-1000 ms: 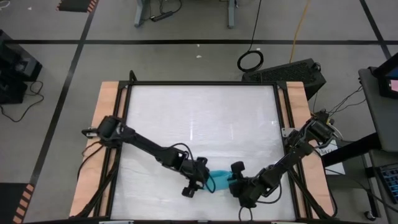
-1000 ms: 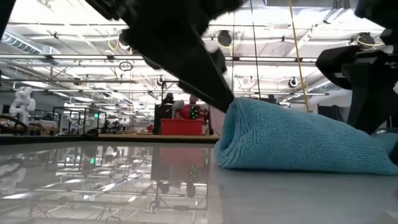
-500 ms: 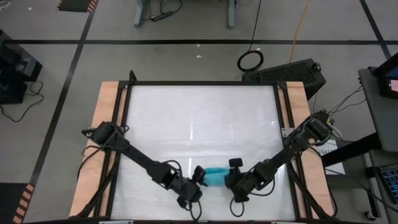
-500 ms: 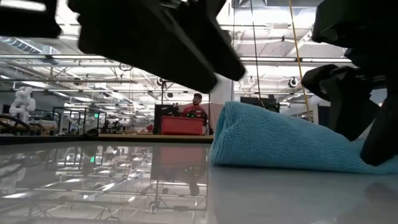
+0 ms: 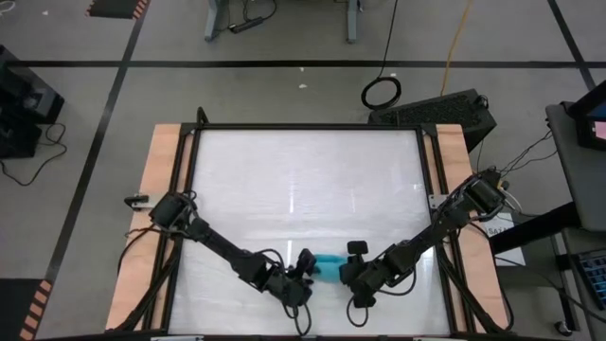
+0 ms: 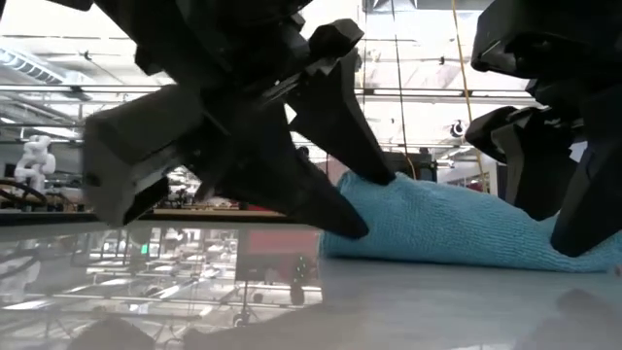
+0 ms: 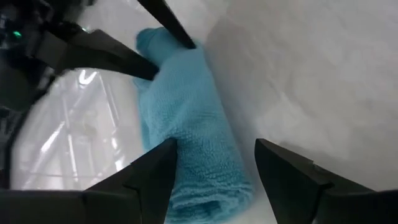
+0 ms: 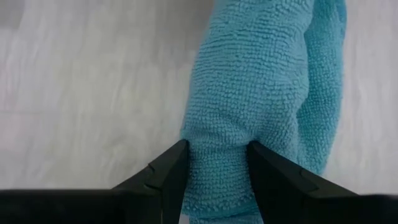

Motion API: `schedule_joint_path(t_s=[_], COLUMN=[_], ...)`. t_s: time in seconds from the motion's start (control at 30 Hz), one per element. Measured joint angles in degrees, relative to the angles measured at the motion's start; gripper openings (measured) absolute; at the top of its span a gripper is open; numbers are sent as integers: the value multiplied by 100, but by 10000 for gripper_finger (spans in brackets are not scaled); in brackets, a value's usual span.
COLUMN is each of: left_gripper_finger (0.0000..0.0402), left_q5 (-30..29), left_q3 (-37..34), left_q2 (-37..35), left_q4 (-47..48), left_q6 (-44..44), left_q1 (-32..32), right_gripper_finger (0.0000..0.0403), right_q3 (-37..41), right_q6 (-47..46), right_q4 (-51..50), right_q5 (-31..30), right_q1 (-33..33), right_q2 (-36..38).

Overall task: Roll towel into tight, uniform cylinder
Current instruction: Roll the blue microfiber towel

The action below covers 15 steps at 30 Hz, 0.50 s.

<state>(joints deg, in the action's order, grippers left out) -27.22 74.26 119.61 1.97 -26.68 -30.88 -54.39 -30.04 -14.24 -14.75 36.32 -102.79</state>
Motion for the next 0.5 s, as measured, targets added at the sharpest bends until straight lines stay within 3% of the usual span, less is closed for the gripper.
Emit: schedule_joint_path(t_s=[0.2,0.37,0.5], left_gripper_finger=[226,222,190], left_q5=[-143,214,587], left_q3=[4,16,31], left_q2=[39,65,94], left_q4=[253,588,716], left_q6=[144,1274,1629], left_q1=[44,306,462], right_gripper_finger=[157,157,157], right_q3=[2,2,15], right_q6=[-102,-133,-199], right_q4=[55,117,200], right_q5=[169,329,487], right_q1=[-54,-106,-137], right_q2=[-1,14,87])
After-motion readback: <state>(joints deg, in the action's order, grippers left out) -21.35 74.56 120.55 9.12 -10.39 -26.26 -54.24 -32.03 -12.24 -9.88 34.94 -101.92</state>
